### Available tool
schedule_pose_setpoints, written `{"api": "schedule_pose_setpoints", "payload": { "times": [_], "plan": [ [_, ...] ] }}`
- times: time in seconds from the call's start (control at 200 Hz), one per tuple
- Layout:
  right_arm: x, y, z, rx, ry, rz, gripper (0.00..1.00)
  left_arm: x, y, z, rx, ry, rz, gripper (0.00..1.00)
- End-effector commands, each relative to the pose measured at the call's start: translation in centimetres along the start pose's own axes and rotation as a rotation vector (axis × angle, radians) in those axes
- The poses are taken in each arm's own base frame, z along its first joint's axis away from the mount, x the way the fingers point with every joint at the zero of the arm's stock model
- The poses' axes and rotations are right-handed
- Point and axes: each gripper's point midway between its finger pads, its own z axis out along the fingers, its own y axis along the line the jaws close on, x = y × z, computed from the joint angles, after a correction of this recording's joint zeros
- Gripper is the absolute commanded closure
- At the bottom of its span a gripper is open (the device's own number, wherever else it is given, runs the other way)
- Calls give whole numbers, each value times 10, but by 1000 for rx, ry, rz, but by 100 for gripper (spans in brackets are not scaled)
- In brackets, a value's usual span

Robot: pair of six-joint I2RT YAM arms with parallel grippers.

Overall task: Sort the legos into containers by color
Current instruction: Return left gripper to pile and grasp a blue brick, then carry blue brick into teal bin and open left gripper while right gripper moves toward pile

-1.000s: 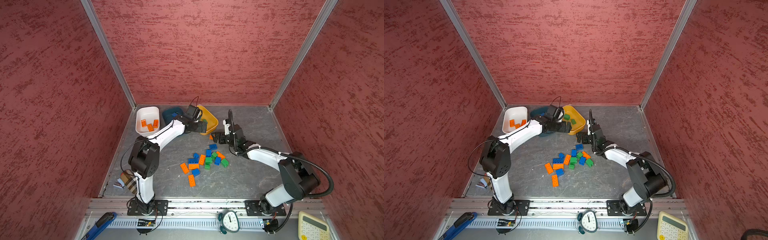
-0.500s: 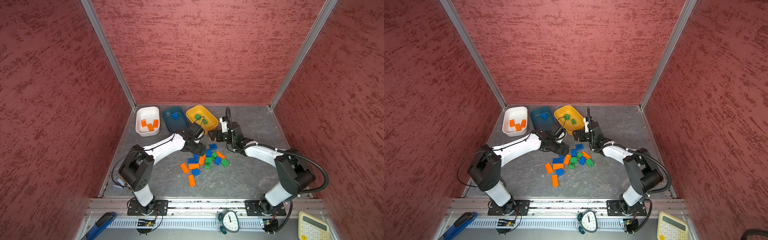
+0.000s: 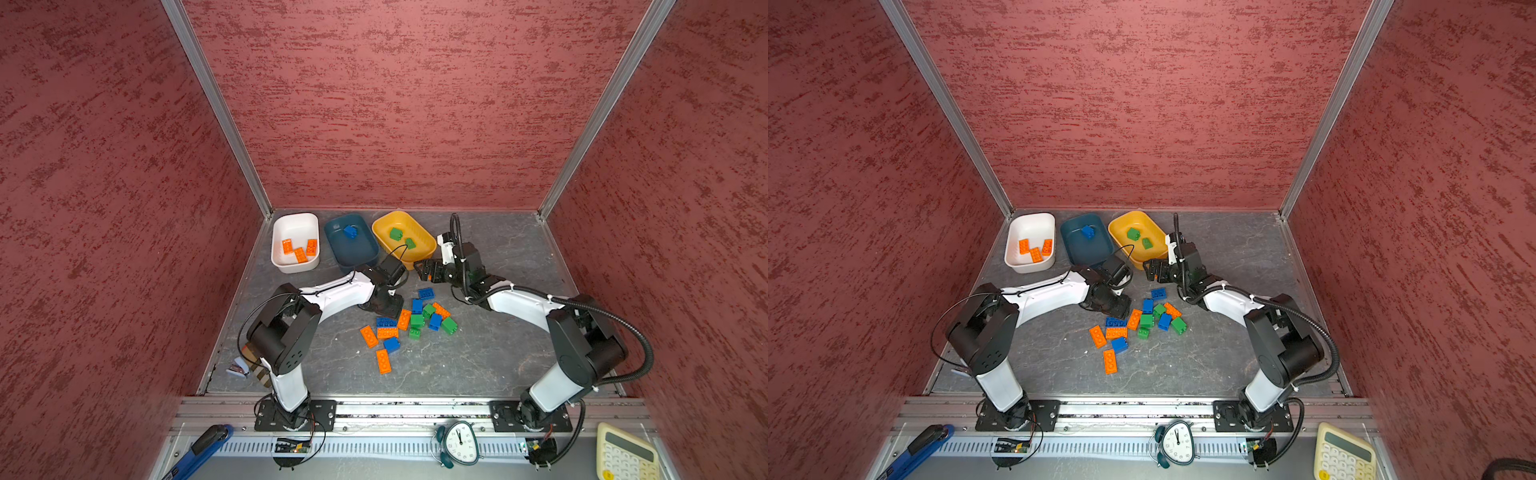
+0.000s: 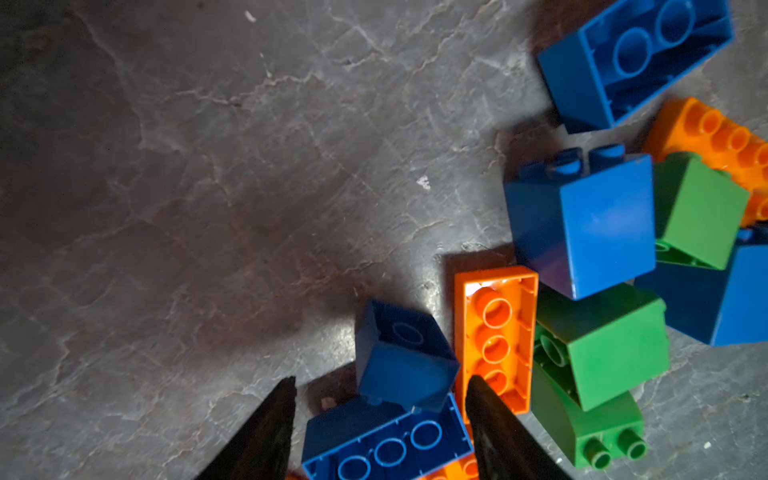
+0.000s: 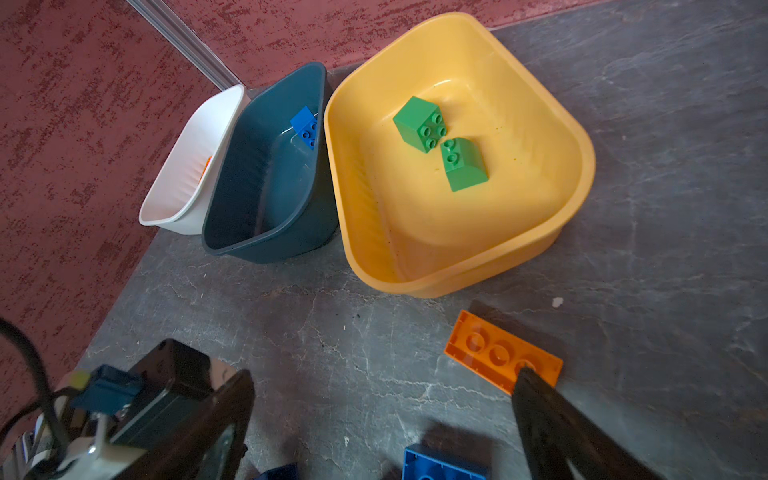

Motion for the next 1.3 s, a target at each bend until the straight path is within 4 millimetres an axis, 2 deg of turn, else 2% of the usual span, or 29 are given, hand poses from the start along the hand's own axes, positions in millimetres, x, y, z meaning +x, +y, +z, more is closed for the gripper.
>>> {"api": "schedule_pose_setpoints", "payload": {
  "times": [0.0, 0.361, 0.571, 0.847, 0.997, 1.072, 1.292],
  "plan": [
    [-14, 11, -1, -26, -38, -6, 2, -8, -5, 10, 11, -5, 31, 37],
    [-10, 11, 0, -27, -16, -24, 2, -8, -4, 29, 17, 19, 14, 51],
    [1, 18, 2, -16, 39, -117, 3, -7, -1, 27, 44, 15, -7, 65],
    [6, 26, 8, -3, 53, -162, 3, -10, 9, 22, 45, -9, -33, 70],
    [10, 23, 8, 9, 59, -172, 3, -18, 18, 12, 45, -60, -88, 74],
    [12, 21, 7, 16, 64, -173, 3, -26, 23, 1, 83, -100, -145, 76],
    [10, 18, 6, 42, 55, -154, 2, -64, 56, -39, 119, -254, -335, 76]
  ]
}}
